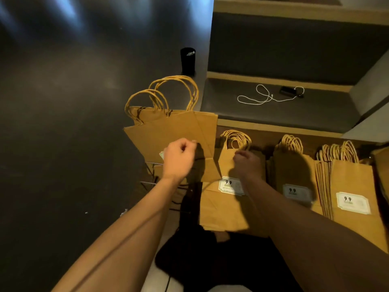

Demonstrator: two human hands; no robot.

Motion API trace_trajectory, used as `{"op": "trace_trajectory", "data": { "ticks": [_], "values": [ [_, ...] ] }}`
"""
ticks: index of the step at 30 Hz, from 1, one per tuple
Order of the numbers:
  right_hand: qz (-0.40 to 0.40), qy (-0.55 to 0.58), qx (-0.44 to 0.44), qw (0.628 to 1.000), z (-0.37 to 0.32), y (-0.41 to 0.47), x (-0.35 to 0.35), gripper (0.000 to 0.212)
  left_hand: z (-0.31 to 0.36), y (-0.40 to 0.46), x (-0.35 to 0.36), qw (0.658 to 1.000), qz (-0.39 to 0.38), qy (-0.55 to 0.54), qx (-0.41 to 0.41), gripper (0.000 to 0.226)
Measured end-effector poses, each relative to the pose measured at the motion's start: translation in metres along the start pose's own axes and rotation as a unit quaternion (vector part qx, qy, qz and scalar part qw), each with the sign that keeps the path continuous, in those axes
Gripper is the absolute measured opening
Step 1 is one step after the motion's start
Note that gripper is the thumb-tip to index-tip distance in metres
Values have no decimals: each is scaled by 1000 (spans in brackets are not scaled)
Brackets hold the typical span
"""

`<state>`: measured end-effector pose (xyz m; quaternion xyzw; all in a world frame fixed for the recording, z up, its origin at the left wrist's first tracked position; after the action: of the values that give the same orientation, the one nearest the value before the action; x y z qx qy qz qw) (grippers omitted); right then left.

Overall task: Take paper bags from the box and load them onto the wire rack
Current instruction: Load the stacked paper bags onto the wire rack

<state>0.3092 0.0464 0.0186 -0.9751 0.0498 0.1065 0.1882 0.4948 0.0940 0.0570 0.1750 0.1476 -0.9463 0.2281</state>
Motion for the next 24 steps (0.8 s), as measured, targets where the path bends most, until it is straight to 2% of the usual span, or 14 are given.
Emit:
{"op": "trace_trajectory", "data": {
  "ticks": [2, 5, 8, 9, 12, 17, 20, 22, 24],
  "values": [
    [11, -30, 13, 999, 11, 4, -14, 24, -4, -10, 32, 996, -80, 38, -21, 29],
    [20, -93, 27, 995, 23, 9, -33, 27, -15, -22, 71, 982, -145, 114, -48, 22],
    [10, -166, 34, 985, 35, 14, -50, 35, -24, -32, 102, 956, -204, 167, -131, 15],
    [2, -182, 43, 982, 39, 16, -55, 37, -28, -34, 108, 950, -204, 174, -159, 15],
    [-13, -210, 79, 974, 53, 23, -64, 37, -41, -35, 119, 931, -187, 223, -219, 41],
    [-43, -233, 134, 962, 66, 31, -73, 50, -61, -31, 121, 909, -176, 268, -264, 41],
    [-52, -261, 147, 953, 69, 37, -76, 48, -68, -23, 122, 922, -153, 218, -281, 35],
    [-50, -268, 147, 951, 69, 39, -76, 45, -71, -19, 120, 930, -107, 171, -307, 50],
    [-48, -268, 148, 951, 69, 42, -75, 41, -76, -14, 119, 932, -80, 127, -331, 76]
  ]
}}
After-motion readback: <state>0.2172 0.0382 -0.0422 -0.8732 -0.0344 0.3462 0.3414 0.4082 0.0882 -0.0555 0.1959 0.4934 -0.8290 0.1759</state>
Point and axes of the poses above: each hand's wrist, its own y-axis towards the middle knuckle, its own x-axis out of the palm, z = x × y, the point moved 2 cm from there along y, towards the middle knuckle, and after that the axes turned 6 degrees about -x, right-handed, at the moved point
